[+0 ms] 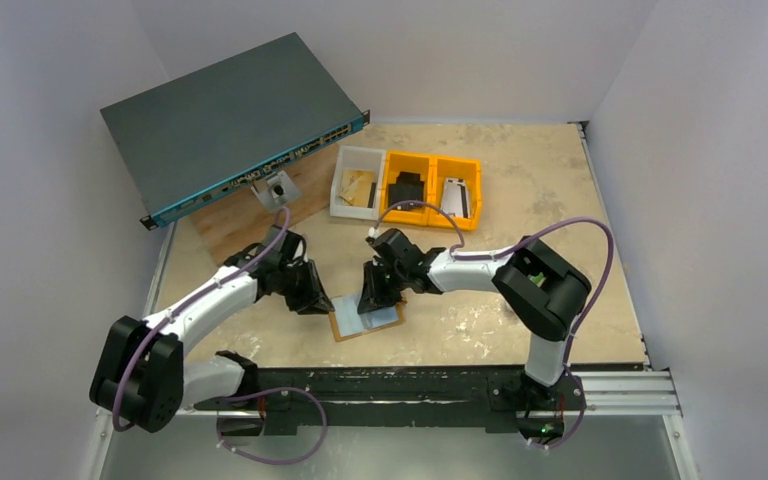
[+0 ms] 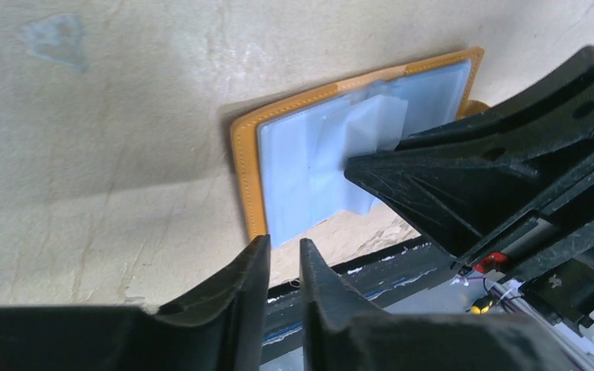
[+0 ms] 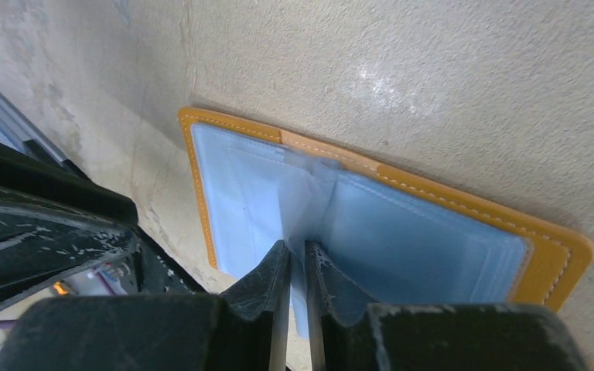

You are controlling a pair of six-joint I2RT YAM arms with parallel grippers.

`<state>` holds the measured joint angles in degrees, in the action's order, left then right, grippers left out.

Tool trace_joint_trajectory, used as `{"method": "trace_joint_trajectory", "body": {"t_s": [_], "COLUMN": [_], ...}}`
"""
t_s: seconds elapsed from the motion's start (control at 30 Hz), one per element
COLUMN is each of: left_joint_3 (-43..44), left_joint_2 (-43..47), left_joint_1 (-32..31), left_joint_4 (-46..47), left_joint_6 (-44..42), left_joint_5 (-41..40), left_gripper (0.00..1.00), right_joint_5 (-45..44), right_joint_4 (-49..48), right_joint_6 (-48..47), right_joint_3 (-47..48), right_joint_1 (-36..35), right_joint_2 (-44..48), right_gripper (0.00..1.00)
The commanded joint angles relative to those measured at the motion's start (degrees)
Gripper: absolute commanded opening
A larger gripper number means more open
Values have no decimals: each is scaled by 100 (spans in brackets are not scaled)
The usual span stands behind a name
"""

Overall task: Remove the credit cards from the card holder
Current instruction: Remove the credit card from the card holder.

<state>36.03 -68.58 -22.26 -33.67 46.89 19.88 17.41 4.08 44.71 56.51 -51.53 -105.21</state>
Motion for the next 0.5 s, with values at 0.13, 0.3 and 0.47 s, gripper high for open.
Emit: {"method": "trace_joint_trajectory", "body": {"t_s": [0.13, 0.3, 0.47], "left_joint_3": [28, -132, -219], "left_joint_2": [-550, -949, -1170], "left_joint_1": [-398, -552, -646], "left_joint_4": [702, 1122, 1258], "left_joint_6": [100, 270, 369], "left_joint_5": [167, 90, -38], "left_gripper": [7, 1, 0], "right_joint_5": [678, 880, 925], "right_joint_4": [-1035, -1332, -1470], "right_joint_6": [615, 721, 717], "right_joint_3": [-521, -724, -815], "right_joint_1": [203, 312, 345], "right_joint_2": [-36, -22, 175], "right_gripper": [9, 9, 18]}}
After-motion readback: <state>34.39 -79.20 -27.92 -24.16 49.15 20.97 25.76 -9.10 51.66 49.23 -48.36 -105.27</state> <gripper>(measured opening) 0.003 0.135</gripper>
